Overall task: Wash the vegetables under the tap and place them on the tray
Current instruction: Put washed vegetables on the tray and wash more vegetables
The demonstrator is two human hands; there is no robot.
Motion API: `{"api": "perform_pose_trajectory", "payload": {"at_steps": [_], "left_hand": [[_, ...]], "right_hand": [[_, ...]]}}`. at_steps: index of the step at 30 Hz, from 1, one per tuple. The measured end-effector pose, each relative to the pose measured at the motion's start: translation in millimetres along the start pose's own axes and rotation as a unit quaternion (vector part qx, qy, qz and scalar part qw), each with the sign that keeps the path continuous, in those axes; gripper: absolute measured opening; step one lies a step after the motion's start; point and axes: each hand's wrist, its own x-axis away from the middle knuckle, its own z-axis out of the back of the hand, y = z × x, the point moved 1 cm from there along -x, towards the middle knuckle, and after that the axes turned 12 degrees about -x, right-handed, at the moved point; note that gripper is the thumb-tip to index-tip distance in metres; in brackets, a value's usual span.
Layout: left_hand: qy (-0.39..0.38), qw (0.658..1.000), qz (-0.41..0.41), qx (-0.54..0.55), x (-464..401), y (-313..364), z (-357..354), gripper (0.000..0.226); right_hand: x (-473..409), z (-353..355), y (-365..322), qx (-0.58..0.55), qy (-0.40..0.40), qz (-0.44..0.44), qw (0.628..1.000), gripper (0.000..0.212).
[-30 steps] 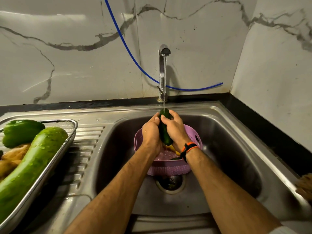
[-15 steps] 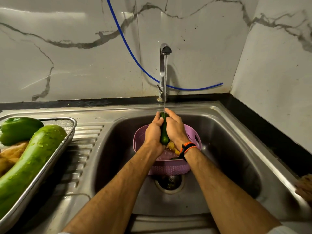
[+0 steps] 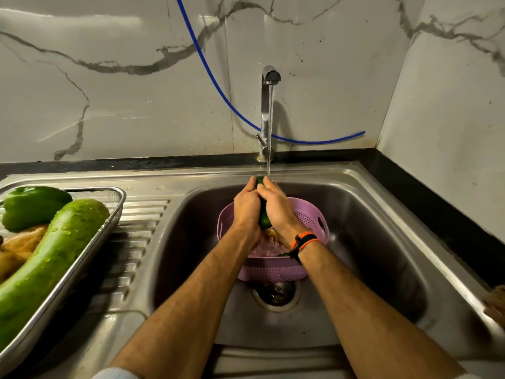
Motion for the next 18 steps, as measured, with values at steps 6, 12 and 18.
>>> {"api": "perform_pose_trajectory", "payload": {"at_steps": [6, 12, 18], "left_hand": [[-0.044, 0.999, 0.000, -0.031, 9, -3, -3, 0.052], [-0.029, 0.999, -0.009, -0.027, 5, 0, 4, 0.048], [-0.016, 1.000, -0.005, -0.015, 5, 6, 1, 0.037]], "right_hand": [[-7, 9, -7, -0.037, 0.020, -0.006, 0.999, 0.051], [-6, -4, -4, -0.030, 0.005, -0.005, 1.000, 0.055], [3, 0, 0, -0.015, 0.001, -0.004, 1.000, 0.051]]}}
